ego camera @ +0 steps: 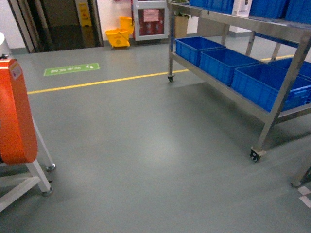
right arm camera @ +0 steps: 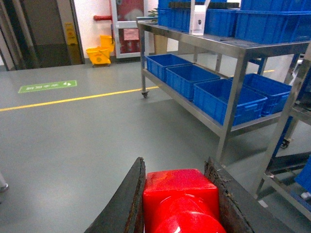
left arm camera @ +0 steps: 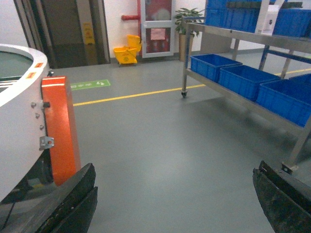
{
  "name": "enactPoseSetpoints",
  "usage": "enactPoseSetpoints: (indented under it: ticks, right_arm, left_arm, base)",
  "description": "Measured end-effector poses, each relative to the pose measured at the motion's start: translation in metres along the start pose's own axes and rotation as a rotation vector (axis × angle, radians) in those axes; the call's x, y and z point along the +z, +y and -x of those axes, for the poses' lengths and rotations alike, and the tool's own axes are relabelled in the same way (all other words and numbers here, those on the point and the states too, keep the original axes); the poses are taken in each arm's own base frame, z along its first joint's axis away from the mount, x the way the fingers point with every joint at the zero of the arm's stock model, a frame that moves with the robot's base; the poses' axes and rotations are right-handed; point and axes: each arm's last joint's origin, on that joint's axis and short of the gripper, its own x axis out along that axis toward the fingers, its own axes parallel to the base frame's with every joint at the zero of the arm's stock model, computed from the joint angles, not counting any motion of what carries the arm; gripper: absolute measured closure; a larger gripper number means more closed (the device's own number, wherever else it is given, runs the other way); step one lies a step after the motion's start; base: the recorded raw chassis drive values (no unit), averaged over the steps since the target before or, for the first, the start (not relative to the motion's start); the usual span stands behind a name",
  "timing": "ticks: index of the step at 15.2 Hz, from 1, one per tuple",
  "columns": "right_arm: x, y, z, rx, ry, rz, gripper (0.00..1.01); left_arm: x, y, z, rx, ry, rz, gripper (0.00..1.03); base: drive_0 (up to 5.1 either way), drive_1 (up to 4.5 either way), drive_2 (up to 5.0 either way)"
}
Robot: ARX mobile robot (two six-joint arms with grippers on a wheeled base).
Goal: Pick red block from blue box to shelf
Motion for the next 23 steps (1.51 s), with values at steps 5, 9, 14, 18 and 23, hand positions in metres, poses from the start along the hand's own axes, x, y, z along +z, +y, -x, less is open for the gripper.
enactPoseSetpoints:
  ticks: [5, 9, 14, 18, 23]
  right_arm:
    - [0.0, 0.0, 0.0, 0.0, 0.0, 0.0, 0.73]
    - [0.0, 0.0, 0.0, 0.0, 0.0, 0.0, 0.73]
    - [0.0, 0.0, 0.0, 0.0, 0.0, 0.0, 0.73]
    - [0.0, 0.0, 0.0, 0.0, 0.0, 0.0, 0.73]
    - [0.0, 0.0, 0.0, 0.0, 0.0, 0.0, 0.73]
  left_arm:
    - [0.0, 0.0, 0.0, 0.0, 0.0, 0.0, 0.05]
    - [0.0, 0.0, 0.0, 0.0, 0.0, 0.0, 0.05]
    - [0.0, 0.0, 0.0, 0.0, 0.0, 0.0, 0.05]
    - [0.0, 0.0, 0.0, 0.0, 0.0, 0.0, 0.05]
    - [0.0, 0.0, 0.0, 0.0, 0.0, 0.0, 0.05]
  base:
    - [-1.4, -1.35, -1.4]
    - [-1.4, -1.35, -1.4]
    - [-1.4, -1.38, -1.4]
    - [-1.5, -1.5, -1.5]
    - [-1.5, -1.47, -1.5]
